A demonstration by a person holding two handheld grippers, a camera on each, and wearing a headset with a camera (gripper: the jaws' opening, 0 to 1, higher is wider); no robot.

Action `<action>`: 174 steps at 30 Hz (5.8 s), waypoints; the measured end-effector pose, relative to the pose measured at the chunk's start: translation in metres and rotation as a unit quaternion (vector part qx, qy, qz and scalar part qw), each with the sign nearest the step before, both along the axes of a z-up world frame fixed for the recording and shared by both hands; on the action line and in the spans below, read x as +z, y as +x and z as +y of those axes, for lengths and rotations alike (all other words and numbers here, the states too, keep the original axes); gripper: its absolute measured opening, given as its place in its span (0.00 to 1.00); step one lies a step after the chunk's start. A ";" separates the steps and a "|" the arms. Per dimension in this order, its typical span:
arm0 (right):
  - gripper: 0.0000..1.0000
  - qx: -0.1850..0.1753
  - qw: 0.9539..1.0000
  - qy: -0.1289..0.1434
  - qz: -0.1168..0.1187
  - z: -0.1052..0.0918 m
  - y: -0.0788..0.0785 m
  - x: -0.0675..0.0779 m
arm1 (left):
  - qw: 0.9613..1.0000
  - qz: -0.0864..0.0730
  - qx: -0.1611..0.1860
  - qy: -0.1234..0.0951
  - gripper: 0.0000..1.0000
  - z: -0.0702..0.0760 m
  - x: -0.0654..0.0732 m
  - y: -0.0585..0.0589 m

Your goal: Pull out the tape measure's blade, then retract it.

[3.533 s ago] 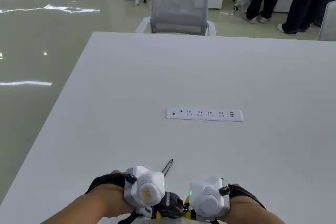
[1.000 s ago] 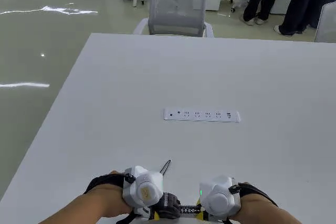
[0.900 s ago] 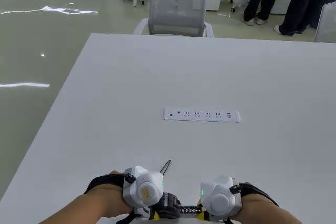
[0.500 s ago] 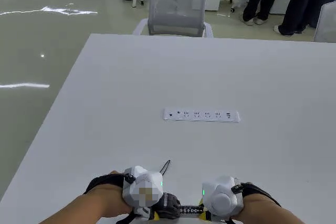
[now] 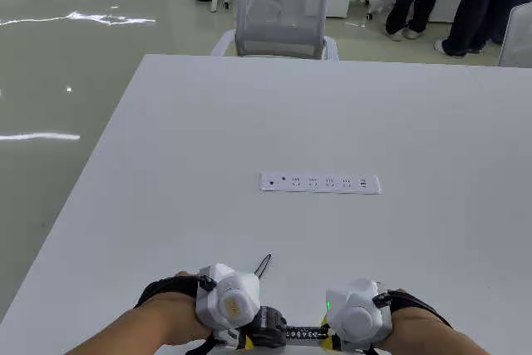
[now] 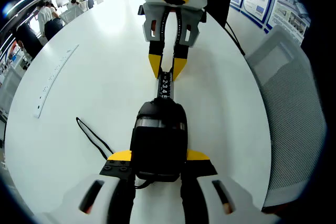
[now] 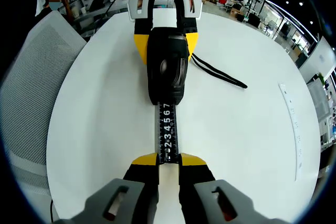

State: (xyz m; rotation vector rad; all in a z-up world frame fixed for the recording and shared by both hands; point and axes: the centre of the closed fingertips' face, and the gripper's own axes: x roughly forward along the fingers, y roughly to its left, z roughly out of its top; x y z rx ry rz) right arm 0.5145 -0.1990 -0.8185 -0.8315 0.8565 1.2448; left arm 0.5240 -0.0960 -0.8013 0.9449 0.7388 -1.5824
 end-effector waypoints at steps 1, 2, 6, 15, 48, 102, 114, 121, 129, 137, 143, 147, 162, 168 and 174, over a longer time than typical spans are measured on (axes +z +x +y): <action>0.11 0.001 1.000 -0.001 0.000 -0.001 0.000 0.000 | 1.000 0.000 0.001 0.000 0.29 0.000 0.000 0.000; 0.11 0.001 1.000 -0.001 0.000 -0.001 0.000 0.000 | 1.000 0.000 0.000 0.000 0.29 0.000 0.000 0.000; 0.11 0.000 1.000 -0.004 0.000 -0.006 -0.001 0.000 | 1.000 0.000 0.001 0.000 0.29 0.001 0.000 0.000; 0.11 -0.005 1.000 -0.007 0.002 -0.013 0.000 0.000 | 1.000 0.000 0.001 0.001 0.29 0.001 0.000 0.000; 0.11 0.001 1.000 -0.021 -0.003 -0.032 -0.003 0.001 | 1.000 0.002 0.003 0.000 0.29 0.001 0.001 0.000; 0.12 -0.009 0.999 -0.033 -0.008 -0.055 -0.003 0.001 | 1.000 -0.001 0.001 0.007 0.28 0.003 0.000 0.002; 0.12 -0.010 0.999 -0.032 -0.006 -0.057 -0.003 0.001 | 1.000 -0.001 -0.002 0.005 0.28 0.003 0.001 0.002; 0.12 -0.011 0.999 -0.033 -0.006 -0.059 -0.003 0.001 | 1.000 -0.003 -0.003 0.002 0.28 0.002 0.001 0.002; 0.12 -0.011 0.999 -0.034 -0.006 -0.060 -0.003 0.001 | 1.000 -0.002 -0.004 0.003 0.28 0.002 0.001 0.002; 0.12 -0.011 0.999 -0.035 -0.007 -0.063 -0.003 0.001 | 1.000 -0.001 -0.005 0.002 0.28 0.003 0.001 0.002; 0.12 -0.012 0.999 -0.035 -0.007 -0.065 -0.003 0.001 | 1.000 0.001 -0.004 0.001 0.28 0.003 0.002 0.001; 0.12 -0.011 0.999 -0.037 -0.007 -0.066 -0.003 0.001 | 1.000 0.001 -0.006 0.002 0.28 0.003 0.002 0.002; 0.12 -0.014 0.999 -0.041 -0.006 -0.076 -0.003 0.001 | 1.000 -0.001 -0.004 -0.003 0.28 0.003 0.002 0.001; 0.12 -0.018 0.999 -0.042 -0.006 -0.079 -0.004 0.002 | 1.000 0.000 -0.005 -0.004 0.28 0.003 0.002 0.001; 0.12 -0.019 0.999 -0.042 -0.005 -0.079 -0.004 0.003 | 1.000 0.001 -0.006 -0.006 0.28 0.003 0.001 0.001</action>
